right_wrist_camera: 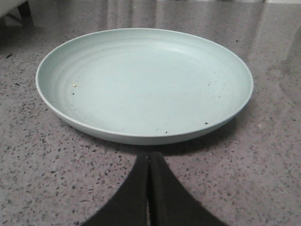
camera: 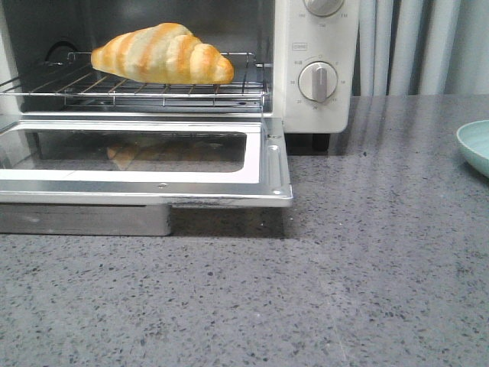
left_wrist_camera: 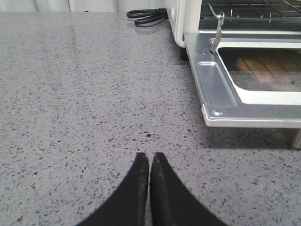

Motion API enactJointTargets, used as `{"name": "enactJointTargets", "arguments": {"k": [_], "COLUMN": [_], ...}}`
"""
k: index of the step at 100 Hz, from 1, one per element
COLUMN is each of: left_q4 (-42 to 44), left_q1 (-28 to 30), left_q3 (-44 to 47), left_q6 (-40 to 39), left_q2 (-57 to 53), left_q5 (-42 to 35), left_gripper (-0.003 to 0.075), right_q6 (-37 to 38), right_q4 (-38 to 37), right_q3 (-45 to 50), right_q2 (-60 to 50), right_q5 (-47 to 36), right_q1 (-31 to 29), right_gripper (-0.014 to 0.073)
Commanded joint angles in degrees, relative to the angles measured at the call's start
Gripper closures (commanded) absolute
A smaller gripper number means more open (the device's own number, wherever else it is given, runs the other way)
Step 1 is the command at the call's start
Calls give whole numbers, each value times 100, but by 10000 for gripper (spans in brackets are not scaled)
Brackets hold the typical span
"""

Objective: Put bread in oven

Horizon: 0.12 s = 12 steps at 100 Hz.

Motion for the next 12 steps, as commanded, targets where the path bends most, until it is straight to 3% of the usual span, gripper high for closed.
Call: {"name": "enactJointTargets", "arguments": {"k": [1, 12], "left_q4": [-45, -45], "left_q1": [14, 14], "left_q3": [133, 133], "left_q6": [12, 12], "left_q2": [-168, -168], "left_q5": [-338, -338], "left_gripper": [741, 741], "right_q6": [-25, -25], "right_q4": [-126, -126], "right_q3": [72, 72], "right_q2": [-125, -125], "right_q5": [-160, -160], "right_q1": [-33, -33], "right_gripper": [656, 656]}}
